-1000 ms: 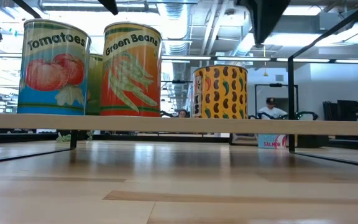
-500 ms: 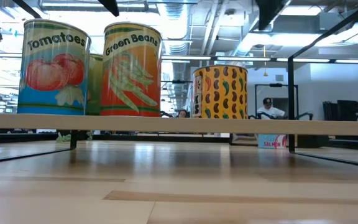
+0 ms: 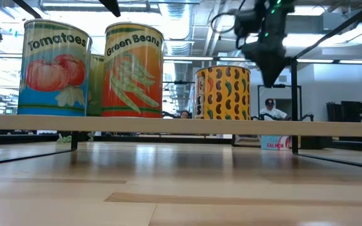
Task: Pick and place cans onto a shelf
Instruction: Put the canned salmon on the shelf
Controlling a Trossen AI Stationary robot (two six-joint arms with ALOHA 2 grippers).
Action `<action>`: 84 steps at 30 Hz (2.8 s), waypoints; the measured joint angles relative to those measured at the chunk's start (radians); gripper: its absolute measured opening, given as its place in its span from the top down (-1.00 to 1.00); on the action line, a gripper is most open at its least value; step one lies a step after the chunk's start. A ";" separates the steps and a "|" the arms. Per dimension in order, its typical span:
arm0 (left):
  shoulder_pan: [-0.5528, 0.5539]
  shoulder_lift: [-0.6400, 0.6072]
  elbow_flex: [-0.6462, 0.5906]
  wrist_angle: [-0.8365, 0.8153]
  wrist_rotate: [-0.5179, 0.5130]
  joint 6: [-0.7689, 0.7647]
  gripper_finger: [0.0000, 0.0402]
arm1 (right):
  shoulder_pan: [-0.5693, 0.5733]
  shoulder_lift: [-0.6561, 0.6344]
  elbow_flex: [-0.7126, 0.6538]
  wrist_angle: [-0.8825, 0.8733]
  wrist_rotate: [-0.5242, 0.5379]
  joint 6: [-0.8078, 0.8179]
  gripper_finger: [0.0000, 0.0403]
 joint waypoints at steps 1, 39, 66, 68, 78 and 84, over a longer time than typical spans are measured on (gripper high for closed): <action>0.000 0.000 0.000 0.000 0.000 -0.003 0.72 | 0.001 0.023 0.000 0.017 -0.042 -0.005 0.64; 0.000 0.000 0.000 -0.002 0.001 -0.004 0.72 | 0.163 0.312 -0.075 0.110 -0.041 0.007 0.64; 0.000 0.000 0.000 -0.003 0.025 -0.015 0.72 | 0.221 0.312 -0.113 0.147 0.064 -0.037 0.64; 0.000 0.000 0.000 -0.003 0.025 -0.015 0.72 | 0.225 0.312 -0.113 0.151 0.064 -0.040 0.64; 0.000 0.000 0.000 -0.003 0.025 -0.014 0.72 | 0.229 0.312 -0.113 0.102 0.143 0.023 0.54; 0.000 0.000 0.000 -0.003 0.025 -0.012 0.72 | 0.235 0.312 -0.113 0.126 0.131 0.024 0.22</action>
